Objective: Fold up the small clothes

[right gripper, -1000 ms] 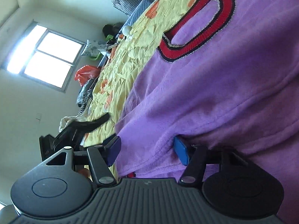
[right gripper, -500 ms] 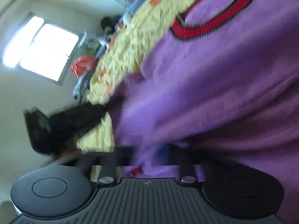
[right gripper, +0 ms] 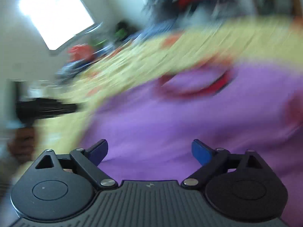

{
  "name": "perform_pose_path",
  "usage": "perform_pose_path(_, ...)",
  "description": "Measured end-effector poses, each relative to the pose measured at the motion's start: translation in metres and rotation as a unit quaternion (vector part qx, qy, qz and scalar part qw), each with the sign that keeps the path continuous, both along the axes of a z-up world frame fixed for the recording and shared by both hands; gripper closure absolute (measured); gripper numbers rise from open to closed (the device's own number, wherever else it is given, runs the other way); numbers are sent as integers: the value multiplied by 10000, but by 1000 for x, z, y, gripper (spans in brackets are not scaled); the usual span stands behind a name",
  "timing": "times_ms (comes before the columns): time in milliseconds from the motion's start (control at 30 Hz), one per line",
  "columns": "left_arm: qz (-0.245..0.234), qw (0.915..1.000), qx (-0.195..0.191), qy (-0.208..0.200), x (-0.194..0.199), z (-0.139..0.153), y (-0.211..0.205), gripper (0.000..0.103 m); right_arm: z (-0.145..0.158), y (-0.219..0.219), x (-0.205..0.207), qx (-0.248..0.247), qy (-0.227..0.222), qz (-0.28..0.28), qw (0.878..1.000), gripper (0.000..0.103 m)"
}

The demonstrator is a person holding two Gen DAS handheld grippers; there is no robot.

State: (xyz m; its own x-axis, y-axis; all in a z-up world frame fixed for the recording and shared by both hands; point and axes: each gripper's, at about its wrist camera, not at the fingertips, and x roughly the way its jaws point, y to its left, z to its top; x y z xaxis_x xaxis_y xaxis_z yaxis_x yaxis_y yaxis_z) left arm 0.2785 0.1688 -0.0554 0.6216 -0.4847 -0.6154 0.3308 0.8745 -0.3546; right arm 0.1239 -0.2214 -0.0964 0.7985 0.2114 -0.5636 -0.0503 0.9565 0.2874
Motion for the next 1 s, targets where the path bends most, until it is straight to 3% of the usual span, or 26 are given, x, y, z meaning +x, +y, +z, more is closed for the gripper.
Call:
perform_pose_path(100,-327,9994,69,-44,-21,-7,-39,71,2,-59,5,-244,-67,-652,9976,8)
perform_pose_path(167,-496,9984,259,-45,-28,-21,-59,70,2,-90,5,-421,-74,-1154,9924,6)
perform_pose_path(267,-573,9974,408,184,-35,-48,-71,61,-11,-146,2,664,117,-1084,9918,8)
perform_pose_path(333,-570,9976,403,36,-44,-56,-70,54,-21,-158,11,752,307,-1157,9900,10)
perform_pose_path(367,-586,9974,415,-13,-47,-56,-70,52,-27,-163,14,773,342,-1110,9902,18)
perform_pose_path(400,-571,9974,430,-28,-49,-55,-70,45,-33,-165,17,918,381,-970,9903,43)
perform_pose_path(433,-537,9976,430,-36,-51,-54,-69,36,-39,-162,21,1000,421,-869,9903,60)
perform_pose_path(467,-525,9978,391,-60,-51,-51,-69,30,-41,-154,22,870,410,-760,9925,83)
perform_pose_path(533,-512,9979,379,-128,-54,-46,-65,15,-42,-141,21,450,295,-483,9974,83)
perform_pose_path(600,-520,9976,437,-127,-55,-42,-63,15,-34,-134,16,-27,219,-461,9987,83)
perform_pose_path(667,-467,9979,425,-116,-57,-40,-59,15,-20,-135,8,-512,45,-774,9957,81)
perform_pose_path(700,-452,9981,407,-109,-57,-39,-57,15,-13,-136,3,-587,-25,-856,9946,78)
perform_pose_path(800,-430,9982,413,-98,-56,-40,-55,15,-5,-136,2,-274,-255,-330,9988,77)
perform_pose_path(867,-392,9983,427,-64,-55,-41,-56,15,-10,-126,15,-609,-131,-252,9977,77)
perform_pose_path(967,-424,9979,481,-49,-53,-43,-61,14,-32,-128,40,-383,524,-23,9979,63)
perform_pose_path(1000,-432,9975,553,-49,-53,-45,-62,14,-33,-128,36,-406,460,8,9981,63)
